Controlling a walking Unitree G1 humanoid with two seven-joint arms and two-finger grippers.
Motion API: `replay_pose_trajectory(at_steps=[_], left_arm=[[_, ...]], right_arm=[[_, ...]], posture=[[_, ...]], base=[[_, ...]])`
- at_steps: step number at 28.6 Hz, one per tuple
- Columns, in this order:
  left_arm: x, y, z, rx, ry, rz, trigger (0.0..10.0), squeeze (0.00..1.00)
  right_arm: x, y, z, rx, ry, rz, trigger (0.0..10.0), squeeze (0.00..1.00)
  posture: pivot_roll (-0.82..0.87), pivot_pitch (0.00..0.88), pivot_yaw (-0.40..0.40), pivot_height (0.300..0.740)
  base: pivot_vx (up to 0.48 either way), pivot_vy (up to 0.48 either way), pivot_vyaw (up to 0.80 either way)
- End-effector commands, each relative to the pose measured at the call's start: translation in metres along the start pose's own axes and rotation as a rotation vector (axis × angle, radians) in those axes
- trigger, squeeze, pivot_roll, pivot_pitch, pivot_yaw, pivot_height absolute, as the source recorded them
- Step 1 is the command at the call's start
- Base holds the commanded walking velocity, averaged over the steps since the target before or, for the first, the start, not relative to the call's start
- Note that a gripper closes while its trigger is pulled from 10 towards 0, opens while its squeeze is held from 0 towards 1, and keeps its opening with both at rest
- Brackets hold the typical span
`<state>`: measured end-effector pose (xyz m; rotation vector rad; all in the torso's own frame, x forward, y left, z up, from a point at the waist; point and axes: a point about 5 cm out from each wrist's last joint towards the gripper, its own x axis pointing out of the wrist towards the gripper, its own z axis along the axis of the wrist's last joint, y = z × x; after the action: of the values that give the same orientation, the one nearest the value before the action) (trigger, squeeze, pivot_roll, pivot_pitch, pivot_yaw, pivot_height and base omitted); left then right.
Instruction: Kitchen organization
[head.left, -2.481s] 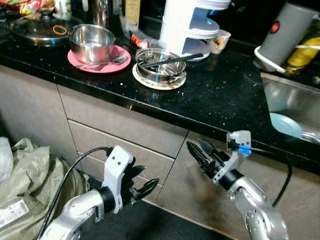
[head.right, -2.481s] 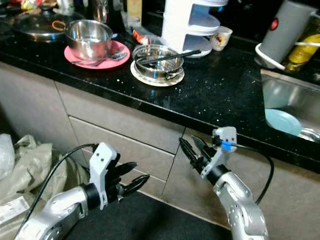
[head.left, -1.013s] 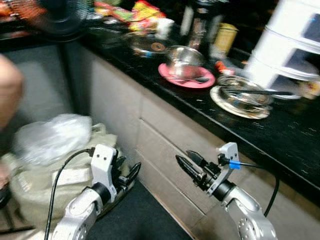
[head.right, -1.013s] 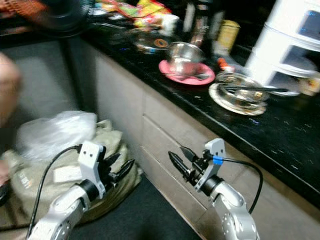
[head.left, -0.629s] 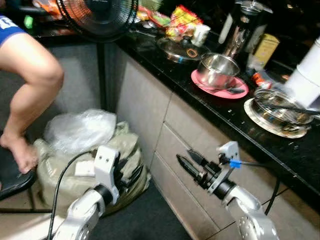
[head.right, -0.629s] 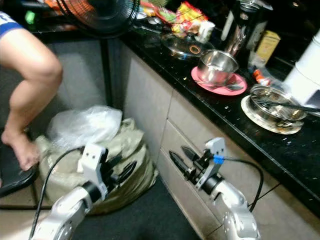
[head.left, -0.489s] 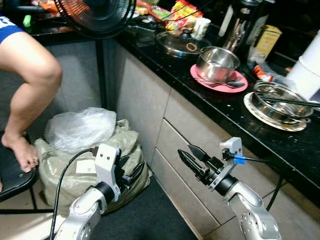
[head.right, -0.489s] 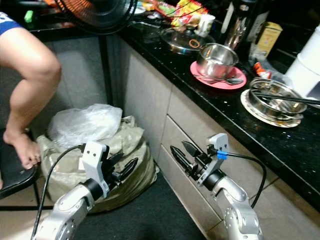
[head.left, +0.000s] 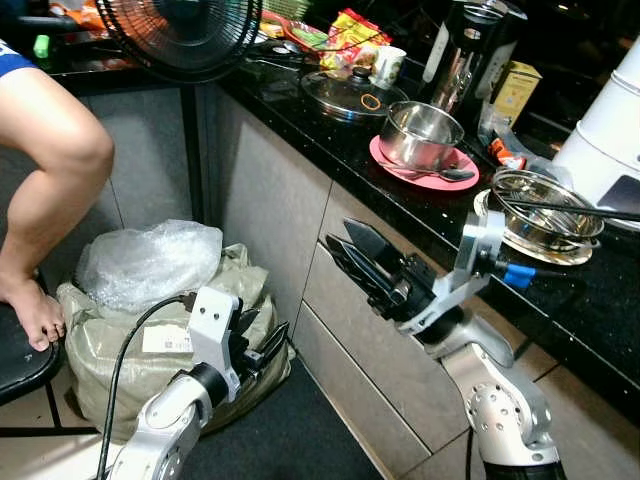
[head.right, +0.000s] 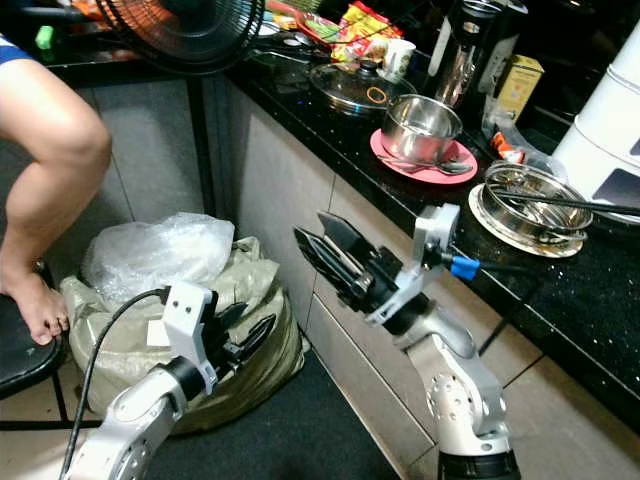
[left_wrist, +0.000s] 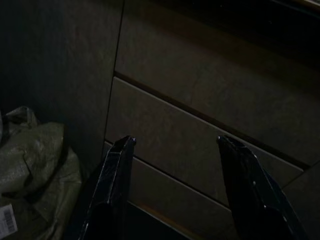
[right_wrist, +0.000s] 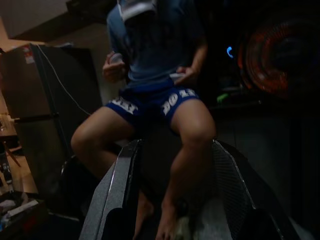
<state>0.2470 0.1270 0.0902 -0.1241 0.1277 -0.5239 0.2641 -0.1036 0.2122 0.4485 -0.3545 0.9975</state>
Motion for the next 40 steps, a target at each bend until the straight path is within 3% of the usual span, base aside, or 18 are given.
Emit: replay_pose_trajectory(at_steps=[1, 11, 27, 34, 40], left_arm=[[0.002, -0.003, 0.001, 0.015, 0.001, -0.019, 10.0, 0.0], [0.003, -0.002, 0.003, 0.027, -0.002, -0.029, 10.0, 0.0], [0.003, -0.001, 0.005, 0.03, -0.004, -0.036, 10.0, 0.0], [0.004, -0.002, 0.005, 0.031, -0.004, -0.041, 10.0, 0.0], [0.004, -0.002, 0.006, 0.032, -0.005, -0.042, 10.0, 0.0]], right_arm=[[0.004, -0.002, 0.007, -0.035, -0.01, -0.023, 10.0, 0.0], [0.015, -0.022, 0.01, -0.111, 0.043, -0.22, 10.0, 0.0], [0.023, -0.018, 0.013, -0.085, 0.015, -0.226, 10.0, 0.0], [0.031, -0.023, 0.02, -0.125, 0.018, -0.271, 10.0, 0.0], [0.037, -0.023, 0.028, -0.163, 0.024, -0.266, 10.0, 0.0]], posture=[[0.18, 0.003, -0.16, 0.74], [0.18, 0.015, -0.155, 0.74], [0.19, 0.031, -0.148, 0.74], [0.19, 0.031, -0.146, 0.74], [0.19, 0.032, -0.149, 0.74]], base=[[0.281, 0.0, 0.0], [0.309, 0.0, 0.0], [0.374, 0.0, 0.0], [0.387, 0.0, 0.0], [0.388, 0.0, -0.79]])
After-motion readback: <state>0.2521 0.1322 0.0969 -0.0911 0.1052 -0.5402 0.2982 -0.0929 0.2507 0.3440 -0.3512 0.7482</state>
